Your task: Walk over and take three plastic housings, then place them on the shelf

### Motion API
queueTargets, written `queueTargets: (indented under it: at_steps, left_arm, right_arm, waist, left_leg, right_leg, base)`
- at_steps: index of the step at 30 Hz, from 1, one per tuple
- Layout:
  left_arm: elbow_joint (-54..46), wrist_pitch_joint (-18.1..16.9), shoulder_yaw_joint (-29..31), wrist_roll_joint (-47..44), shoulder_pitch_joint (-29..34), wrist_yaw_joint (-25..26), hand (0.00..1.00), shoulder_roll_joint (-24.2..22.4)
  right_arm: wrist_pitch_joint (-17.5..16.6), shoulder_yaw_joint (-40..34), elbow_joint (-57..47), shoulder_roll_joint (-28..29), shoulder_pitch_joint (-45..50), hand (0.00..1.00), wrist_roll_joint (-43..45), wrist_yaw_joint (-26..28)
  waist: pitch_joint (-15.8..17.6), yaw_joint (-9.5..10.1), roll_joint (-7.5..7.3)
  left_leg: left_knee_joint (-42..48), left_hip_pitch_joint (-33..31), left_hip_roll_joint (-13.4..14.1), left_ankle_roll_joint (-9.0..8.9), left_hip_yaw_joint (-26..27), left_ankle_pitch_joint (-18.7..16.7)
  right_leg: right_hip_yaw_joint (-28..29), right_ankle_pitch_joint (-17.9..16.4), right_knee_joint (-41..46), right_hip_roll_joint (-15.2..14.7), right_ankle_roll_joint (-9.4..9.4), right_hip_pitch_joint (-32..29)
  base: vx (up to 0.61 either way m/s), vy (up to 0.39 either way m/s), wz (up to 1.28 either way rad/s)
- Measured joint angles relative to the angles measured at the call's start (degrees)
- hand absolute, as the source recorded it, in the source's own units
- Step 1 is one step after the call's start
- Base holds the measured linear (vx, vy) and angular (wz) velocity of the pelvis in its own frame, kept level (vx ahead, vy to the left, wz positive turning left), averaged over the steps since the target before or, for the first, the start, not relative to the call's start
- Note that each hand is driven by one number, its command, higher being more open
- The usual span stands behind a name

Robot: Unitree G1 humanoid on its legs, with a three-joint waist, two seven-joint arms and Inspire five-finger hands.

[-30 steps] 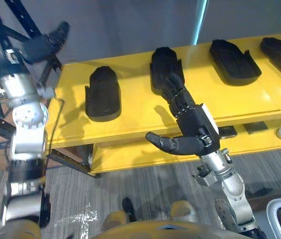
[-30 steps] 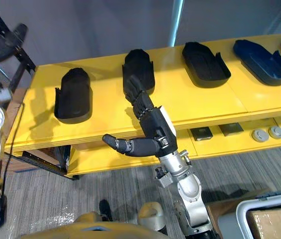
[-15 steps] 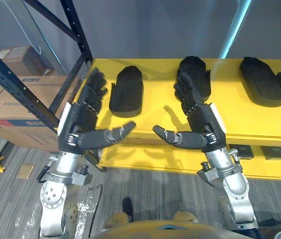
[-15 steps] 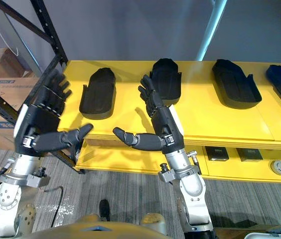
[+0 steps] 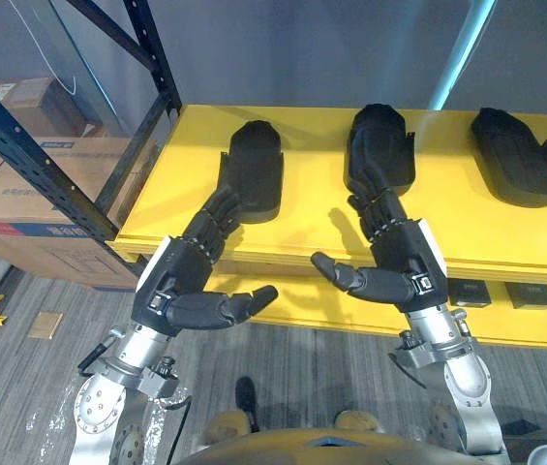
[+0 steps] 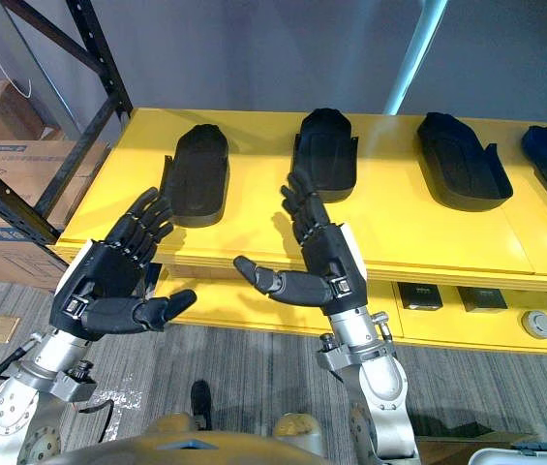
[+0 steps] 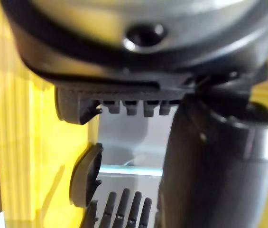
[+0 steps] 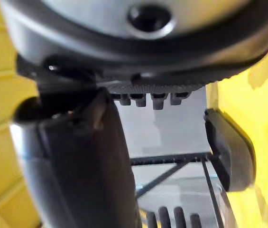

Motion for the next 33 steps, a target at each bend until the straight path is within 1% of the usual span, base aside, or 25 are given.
queueTargets:
  at_steps: [2,3,4,5,6,8,10,12,13,14,15,17,21,22,27,30,33]
  left_arm:
    - [0.0,-1.3,1.1,-0.6,0.0,1.2,1.0,-0.1]
    - [0.0,-1.8,1.2,-0.6,-0.1,1.7,1.0,-0.1]
    - [0.0,-2.8,1.3,-0.5,-0.4,3.0,1.0,-0.1]
    - [0.0,-2.9,1.3,-0.5,-0.5,3.2,1.0,-0.1]
    - [0.0,-3.9,1.5,-0.4,-0.5,5.1,1.0,-0.2]
    - [0.0,-5.3,1.8,-0.4,-0.5,8.5,1.0,-0.3]
    - [0.0,-6.4,2.7,-0.4,-0.5,11.2,1.0,-0.9]
    - [0.0,-8.3,5.0,-0.4,-0.5,14.4,1.0,-2.3]
    - [0.0,-8.5,5.3,-0.4,-0.5,14.7,1.0,-2.4]
    - [0.0,-9.2,6.0,-0.4,-0.5,15.7,1.0,-2.5]
    - [0.0,-9.9,6.5,-0.4,-0.6,16.2,1.0,-2.5]
    - [0.0,-10.0,6.6,-0.4,-0.3,16.4,1.0,-2.7]
    - [0.0,-9.9,6.6,-0.4,0.1,16.1,1.0,-4.3]
    - [0.0,-9.9,6.6,-0.4,0.1,16.1,1.0,-4.5]
    - [0.0,-9.6,6.5,-0.4,0.7,15.6,1.0,-4.7]
    - [0.1,-9.5,6.1,-0.4,0.6,15.3,1.0,-4.7]
    - [0.1,-9.2,5.3,-0.4,0.6,15.1,1.0,-4.7]
  right_arm:
    - [2.3,2.2,2.7,-2.3,-1.0,1.0,1.1,5.0]
    - [2.9,3.1,3.6,-2.9,-1.5,1.0,1.1,5.7]
    - [4.3,5.4,6.2,-4.1,-2.7,1.0,1.1,7.0]
    - [4.5,5.6,6.6,-4.2,-2.9,1.0,1.1,7.2]
    - [5.2,6.7,8.3,-4.2,-4.1,1.0,1.1,7.9]
    - [5.5,7.7,10.1,-4.2,-5.7,1.0,1.2,8.5]
    - [5.5,8.4,11.1,-4.2,-6.8,1.0,1.2,8.7]
    - [5.5,10.1,12.1,-4.1,-7.8,1.0,1.1,8.6]
    - [5.5,10.4,12.3,-4.1,-8.0,1.0,1.1,8.6]
    - [5.5,11.3,13.3,-4.1,-8.7,1.0,1.0,8.5]
    - [5.3,12.1,14.2,-4.1,-9.3,1.0,0.9,8.2]
    - [5.1,13.0,16.1,-3.9,-10.1,1.0,0.6,7.2]
    - [5.0,14.1,20.7,-3.2,-13.1,1.0,0.3,2.7]
    - [4.6,14.1,21.6,-2.9,-13.8,1.0,0.3,1.4]
    - [2.4,13.4,24.2,-1.6,-16.7,1.0,-0.9,-2.2]
    - [0.7,12.8,25.8,-1.0,-19.0,1.0,-1.7,-5.2]
    - [-0.1,11.4,26.4,-0.6,-21.1,1.0,-1.7,-7.6]
  waist:
    - [-0.2,0.36,-0.42]
    - [-0.3,0.57,-0.54]
    - [-0.4,1.57,-0.76]
    - [-0.5,1.62,-0.78]
    - [-0.5,1.71,-0.88]
    - [-0.5,2.05,-0.9]
    - [-0.5,2.91,-0.9]
    - [-0.5,3.35,-0.96]
    - [-0.5,3.45,-0.96]
    - [-0.5,3.89,-0.97]
    - [-0.5,4.41,-0.95]
    - [-0.5,4.89,-0.96]
    - [-0.5,5.79,-0.95]
    - [-0.5,6.13,-0.94]
    - [-0.2,6.35,-0.79]
    - [0.1,6.44,-0.26]
    - [1.0,6.65,0.32]
  left_leg:
    - [0.0,0.0,0.0,-0.03,-0.6,0.1]
    - [0.0,0.0,0.0,-0.05,-0.6,0.1]
    - [0.0,-0.3,-0.1,-0.06,-1.2,0.4]
    - [0.0,-0.4,-0.1,-0.05,-1.5,0.4]
    - [0.0,-1.1,-0.2,0.04,-2.3,0.9]
    - [0.0,-1.7,-0.3,0.1,-3.2,1.3]
    - [0.0,-1.9,-0.3,0.1,-3.6,1.5]
    - [-0.1,-2.2,-0.3,-0.14,-4.9,1.7]
    - [-0.1,-2.3,-0.3,-0.25,-5.0,1.8]
    - [-0.1,-2.5,-0.2,-0.31,-5.5,1.9]
    - [-0.1,-3.1,0.0,-0.24,-6.2,2.0]
    - [-0.1,-3.8,0.0,-0.47,-7.0,2.4]
    - [-0.1,-4.3,-0.1,-0.26,-7.7,3.0]
    - [-0.1,-4.5,-0.1,-0.23,-7.9,3.1]
    - [-0.1,-5.0,0.0,-0.29,-8.8,3.4]
    - [-0.1,-5.1,0.0,-0.45,-9.2,3.6]
    - [0.0,-5.4,0.2,-0.65,-9.5,3.8]
  right_leg:
    - [-0.6,0.0,0.0,0.1,0.0,0.4]
    - [-0.8,0.0,0.0,0.1,0.0,0.4]
    - [-1.3,0.0,0.0,0.1,0.0,0.5]
    - [-1.6,0.0,0.0,0.1,0.0,0.5]
    - [-2.7,0.0,0.0,0.1,-0.01,0.5]
    - [-3.5,0.2,0.0,0.2,-0.08,0.5]
    - [-3.9,0.4,-0.1,0.3,-0.13,0.5]
    - [-5.1,0.4,-0.2,0.5,-0.23,1.0]
    - [-5.2,0.3,-0.3,0.6,-0.3,1.0]
    - [-5.7,0.0,-0.3,0.8,-0.81,1.0]
    - [-6.3,0.0,-0.3,1.0,-0.84,0.8]
    - [-6.8,0.0,-0.3,1.3,-0.85,0.5]
    - [-7.3,0.2,-0.3,1.4,-0.9,0.4]
    - [-7.3,0.2,-0.3,1.5,-0.89,0.4]
    - [-8.0,0.2,-0.1,1.8,-0.9,0.4]
    - [-8.2,0.1,0.1,1.9,-0.92,0.3]
    - [-8.4,0.1,0.3,2.1,-0.98,0.2]
  base:
    - [0.0,-0.007,0.12]
    - [-0.01,-0.012,0.17]
    - [-0.01,-0.01,0.14]
    - [-0.02,-0.013,0.33]
    - [-0.02,-0.009,0.3]
    - [-0.03,-0.009,0.3]
    - [-0.03,-0.008,0.14]
    - [-0.05,-0.017,0.23]
    - [-0.06,-0.017,0.24]
    - [-0.07,-0.018,0.2]
    - [-0.08,-0.024,0.24]
    - [-0.07,-0.023,0.24]
    - [-0.04,-0.002,0.11]
    - [-0.04,-0.004,0.09]
    - [-0.02,-0.015,0.09]
    - [-0.01,-0.014,0.03]
    - [-0.01,-0.022,0.04]
